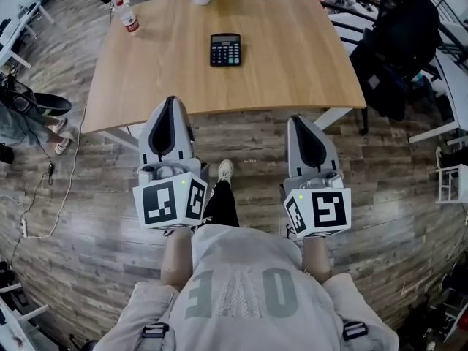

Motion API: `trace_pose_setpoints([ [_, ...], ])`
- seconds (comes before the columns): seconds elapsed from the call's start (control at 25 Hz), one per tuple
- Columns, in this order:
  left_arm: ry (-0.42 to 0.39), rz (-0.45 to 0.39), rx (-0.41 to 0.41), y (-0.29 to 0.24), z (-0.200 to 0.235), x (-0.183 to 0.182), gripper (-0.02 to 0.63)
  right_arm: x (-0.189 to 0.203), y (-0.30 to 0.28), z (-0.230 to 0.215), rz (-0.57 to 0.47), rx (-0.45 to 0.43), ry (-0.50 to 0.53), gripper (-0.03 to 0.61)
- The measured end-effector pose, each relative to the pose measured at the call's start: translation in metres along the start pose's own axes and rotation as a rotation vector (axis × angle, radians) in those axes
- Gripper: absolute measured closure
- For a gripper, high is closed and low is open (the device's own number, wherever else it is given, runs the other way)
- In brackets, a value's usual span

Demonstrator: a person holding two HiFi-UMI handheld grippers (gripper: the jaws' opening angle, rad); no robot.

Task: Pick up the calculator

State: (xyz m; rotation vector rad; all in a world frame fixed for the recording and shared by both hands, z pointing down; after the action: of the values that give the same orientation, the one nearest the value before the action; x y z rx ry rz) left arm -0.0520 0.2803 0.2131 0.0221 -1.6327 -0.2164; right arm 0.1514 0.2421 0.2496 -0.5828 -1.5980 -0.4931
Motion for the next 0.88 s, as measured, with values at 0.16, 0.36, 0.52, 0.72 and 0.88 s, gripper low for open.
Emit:
trace_pose_setpoints([
  [0.16, 0.003, -0.001, 0.004, -0.048, 0.028, 0.012, 0.604, 0.002, -0.06, -0.007, 0.016, 0.016, 0.002, 0.561],
  [0.36, 0.01, -0.004, -0.006, -0.112, 0.065, 0.021, 0.604, -0.004, -0.13, -0.013, 0.026, 0.011, 0.006, 0.561],
  [0.52, -0.008, -0.017, 0.011, -0.164, 0.083, 0.022, 0.604, -0.012, -0.182, -0.018, 0.028, 0.019, 0.006, 0.561],
  [0.72, -0.014, -0.018, 0.062, -0.221, 0.095, 0.023, 0.604, -0.023, -0.236, -0.024, 0.036, 0.042, 0.003, 0.561],
  [0.88, 0.017, -0.01, 0.057, -0.243, 0.105, 0.029, 0.604, -0.026, -0.264, -0.027, 0.054, 0.043, 0.026, 0.561],
])
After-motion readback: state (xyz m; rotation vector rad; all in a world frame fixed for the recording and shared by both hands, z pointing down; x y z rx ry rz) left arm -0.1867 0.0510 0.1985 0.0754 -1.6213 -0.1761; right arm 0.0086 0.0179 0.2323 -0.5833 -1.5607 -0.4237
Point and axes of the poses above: the fingertips, and each gripper's own axes: y backward along the fingers, z to its left, x out of its underside, the point moved 1 cm from there along y, backward along the fingers, and after that the axes turned 9 degrees about -y, right-handed, at the moved point
